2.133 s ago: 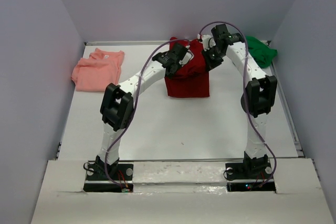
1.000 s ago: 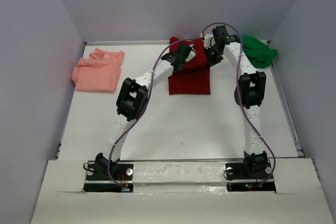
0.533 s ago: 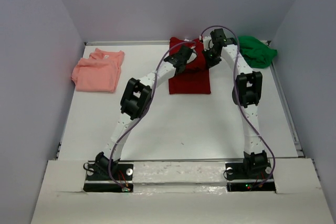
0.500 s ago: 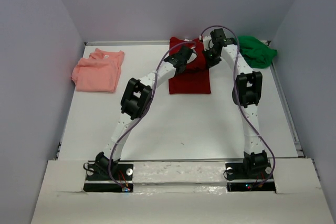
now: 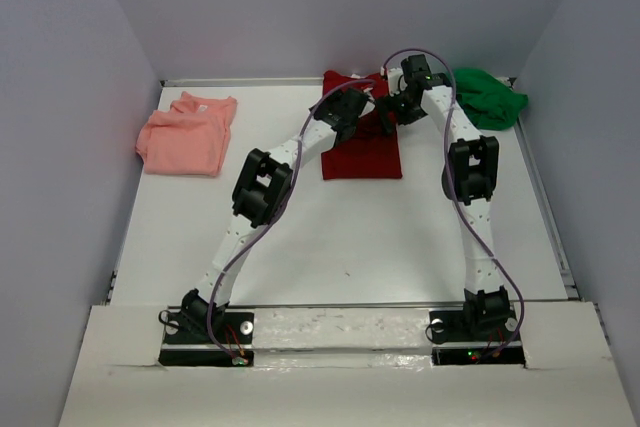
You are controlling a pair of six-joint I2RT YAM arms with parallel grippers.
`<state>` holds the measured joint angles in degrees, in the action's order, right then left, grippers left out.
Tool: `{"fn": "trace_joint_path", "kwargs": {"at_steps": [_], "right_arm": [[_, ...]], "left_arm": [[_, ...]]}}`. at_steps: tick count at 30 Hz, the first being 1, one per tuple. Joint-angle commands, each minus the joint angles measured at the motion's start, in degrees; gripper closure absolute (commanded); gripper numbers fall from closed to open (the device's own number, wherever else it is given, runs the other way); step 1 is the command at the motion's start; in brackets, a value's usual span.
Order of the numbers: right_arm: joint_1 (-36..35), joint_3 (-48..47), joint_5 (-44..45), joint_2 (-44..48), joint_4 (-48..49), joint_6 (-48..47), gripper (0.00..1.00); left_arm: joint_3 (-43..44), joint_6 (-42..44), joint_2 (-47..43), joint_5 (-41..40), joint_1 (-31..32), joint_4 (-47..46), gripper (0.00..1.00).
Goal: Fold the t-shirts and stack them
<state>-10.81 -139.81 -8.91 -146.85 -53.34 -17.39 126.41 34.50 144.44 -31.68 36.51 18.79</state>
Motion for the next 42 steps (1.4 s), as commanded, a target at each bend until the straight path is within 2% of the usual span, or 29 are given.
{"fn": "trace_joint_path", "kwargs": {"at_steps": [1,5,7,12,14,15,16,18,19,20,21,25,27,29,33,42], "right_arm": [[0.4,-1.4,1.2,1.0,2.3,-0.9,0.0],[0.4,-1.2,2.3,3.4,2.3,-1.0,0.0],[0.4,-1.3,2.9,4.9,2.3,-1.2,0.0],[0.4,0.1,1.4,13.7,2.0,-1.4,0.0],[0.4,2.3,-0.5,16.9,1.3,-1.6,0.0],[0.4,3.4,-2.5,20.2,0.6,-2.0,0.0],[0.4,5.5,-3.5,21.7,-0.4,-2.3,0.0],[0.4,7.6,-5.2,24.5,-1.8,-4.0,0.0],[0.4,9.4,-5.7,26.7,-2.7,-4.6,0.0],[0.4,10.6,-6.2,27.8,-4.4,-5.7,0.0],[0.4,11.9,-8.6,28.9,-5.4,-6.8,0.0],[-1.8,20.3,-9.3,33.0,-7.8,-10.6,0.0],[-2.5,23.9,-9.3,34.0,-8.1,-11.7,0.0],[-3.3,24.9,-9.7,33.7,-9.0,-11.9,0.0],[-4.9,20.3,-18.0,29.8,-13.1,-11.6,0.0],[-7.3,10.4,-26.9,19.1,-14.4,-9.3,0.0]], "left_arm": [[0.2,2.5,-1.8,-5.5,0.2,-5.9,0.28],[-1.2,5.7,-4.9,-10.1,0.7,-9.7,0.2],[-1.2,6.5,-6.2,-11.6,0.8,-10.3,0.19],[-1.0,8.1,-11.8,-18.5,0.7,-11.3,0.11],[-0.3,3.5,-15.0,-17.6,0.4,-7.2,0.04],[0.3,0.4,-16.3,-13.9,-0.6,-0.3,0.01],[2.1,-6.1,-18.4,-10.9,-1.3,4.0,0.01],[1.9,-11.1,-20.9,-5.3,-3.3,13.2,0.01],[-1.0,-12.8,-24.2,-1.1,-5.6,15.0,0.01],[-4.0,-14.2,-26.1,-0.6,-6.7,15.8,0.01],[-12.0,-15.0,-28.5,0.3,-7.8,15.1,0.01],[-30.9,-13.6,-43.3,3.8,-13.4,9.7,0.01],[-36.2,-14.5,-46.3,7.1,-17.3,10.4,0.01],[-39.1,-15.9,-49.8,8.7,-20.5,11.0,0.01],[-48.0,-15.3,-56.2,10.4,-23.1,8.6,0.01],[-51.5,-15.2,-62.6,11.9,-27.5,8.4,0.01]]}}
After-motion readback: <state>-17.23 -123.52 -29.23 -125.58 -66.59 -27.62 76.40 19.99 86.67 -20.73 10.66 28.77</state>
